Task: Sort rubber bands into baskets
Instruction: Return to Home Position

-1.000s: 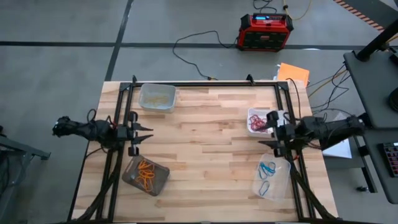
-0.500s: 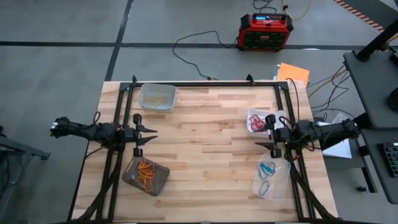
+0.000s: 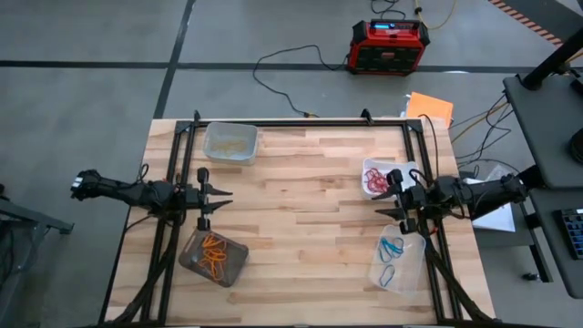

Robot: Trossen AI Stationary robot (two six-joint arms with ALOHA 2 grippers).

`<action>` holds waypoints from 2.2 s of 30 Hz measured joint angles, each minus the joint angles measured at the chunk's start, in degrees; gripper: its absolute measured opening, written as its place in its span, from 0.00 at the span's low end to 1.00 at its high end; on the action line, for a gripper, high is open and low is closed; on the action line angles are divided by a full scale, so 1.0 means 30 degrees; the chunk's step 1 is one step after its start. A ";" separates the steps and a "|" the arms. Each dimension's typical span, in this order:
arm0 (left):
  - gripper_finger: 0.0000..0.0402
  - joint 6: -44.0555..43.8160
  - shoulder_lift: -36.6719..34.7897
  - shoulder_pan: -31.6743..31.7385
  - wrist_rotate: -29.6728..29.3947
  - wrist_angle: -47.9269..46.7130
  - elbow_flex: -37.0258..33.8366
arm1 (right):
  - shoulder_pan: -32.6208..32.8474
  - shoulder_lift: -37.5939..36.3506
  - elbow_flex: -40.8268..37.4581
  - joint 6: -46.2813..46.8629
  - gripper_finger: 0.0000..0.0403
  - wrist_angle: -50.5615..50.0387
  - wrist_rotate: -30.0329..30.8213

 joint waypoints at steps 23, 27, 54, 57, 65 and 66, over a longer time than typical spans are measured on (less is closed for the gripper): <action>0.19 -0.0001 0.0819 0.0000 0.0000 0.0000 0.0011 | 0.0000 0.0288 -0.0015 0.0367 0.37 -0.0079 -0.0004; 0.19 -0.0001 0.0950 0.0000 0.0000 0.0000 0.0015 | 0.0000 0.0288 -0.0022 0.0367 0.36 -0.0079 0.0000; 0.19 -0.0001 0.1549 0.0000 0.0001 0.0000 0.0015 | 0.0000 0.0288 -0.0015 0.0367 0.37 -0.0087 0.0003; 0.19 -0.0003 0.1548 0.0000 0.0000 0.0000 0.0015 | 0.0004 0.0288 -0.0001 0.0367 0.37 -0.0094 -0.0001; 0.19 -0.0001 0.1548 0.0000 0.0005 -0.0001 0.0015 | 0.0001 0.0288 0.0044 0.0367 0.35 -0.0109 -0.0004; 0.19 -0.0003 0.1548 0.0000 0.0002 0.0000 0.0015 | 0.0000 0.0288 0.0044 0.0367 0.35 -0.0116 -0.0004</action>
